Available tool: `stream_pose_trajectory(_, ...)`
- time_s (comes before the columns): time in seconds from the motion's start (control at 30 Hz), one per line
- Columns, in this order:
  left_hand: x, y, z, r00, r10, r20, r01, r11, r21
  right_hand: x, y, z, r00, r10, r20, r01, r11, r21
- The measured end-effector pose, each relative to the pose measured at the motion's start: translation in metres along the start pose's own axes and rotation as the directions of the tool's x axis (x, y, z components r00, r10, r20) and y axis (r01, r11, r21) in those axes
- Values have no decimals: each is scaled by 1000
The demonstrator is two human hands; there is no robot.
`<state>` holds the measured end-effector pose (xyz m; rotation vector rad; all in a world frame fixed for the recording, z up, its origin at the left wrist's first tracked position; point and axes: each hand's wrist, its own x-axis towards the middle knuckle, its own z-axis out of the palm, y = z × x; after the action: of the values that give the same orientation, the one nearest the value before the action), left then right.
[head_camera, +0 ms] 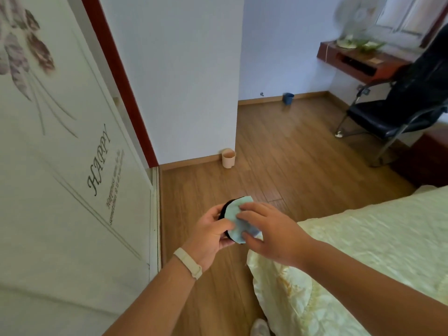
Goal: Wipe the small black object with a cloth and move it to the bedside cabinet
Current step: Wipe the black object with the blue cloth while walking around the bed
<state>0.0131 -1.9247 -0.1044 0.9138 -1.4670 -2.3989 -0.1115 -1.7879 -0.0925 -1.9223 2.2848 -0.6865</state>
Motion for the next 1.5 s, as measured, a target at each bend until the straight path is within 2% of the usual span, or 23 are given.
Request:
stream_pose_trajectory(0.17, 57, 25, 1, 1000, -22, -2, 22, 1000, 20, 45, 46, 3, 1000, 4, 0, -4, 1000, 13)
stream_pose_trajectory(0.57, 221, 120, 29, 995, 67, -76, -56, 988, 144, 181, 180, -29, 997, -38, -61, 37, 999, -6)
stream_pose_trajectory(0.77, 290, 149, 44, 998, 39, -42, -32, 988, 149, 221, 230, -43, 998, 26, -65, -27, 1000, -12)
stream_pose_trajectory(1.13, 446, 196, 34, 978, -83, 190, 73, 995, 61, 314, 318, -49, 989, 136, -58, -143, 979, -143)
stream_pose_trajectory(1.37, 560, 259, 29, 903, -147, 403, 127, 989, 76, 396, 360, -67, 947, 288, -140, -311, 932, -188)
stream_pose_trajectory(1.5, 607, 271, 44, 844, -202, 496, 165, 979, 118, 411, 381, -70, 901, 404, -155, -429, 883, -193)
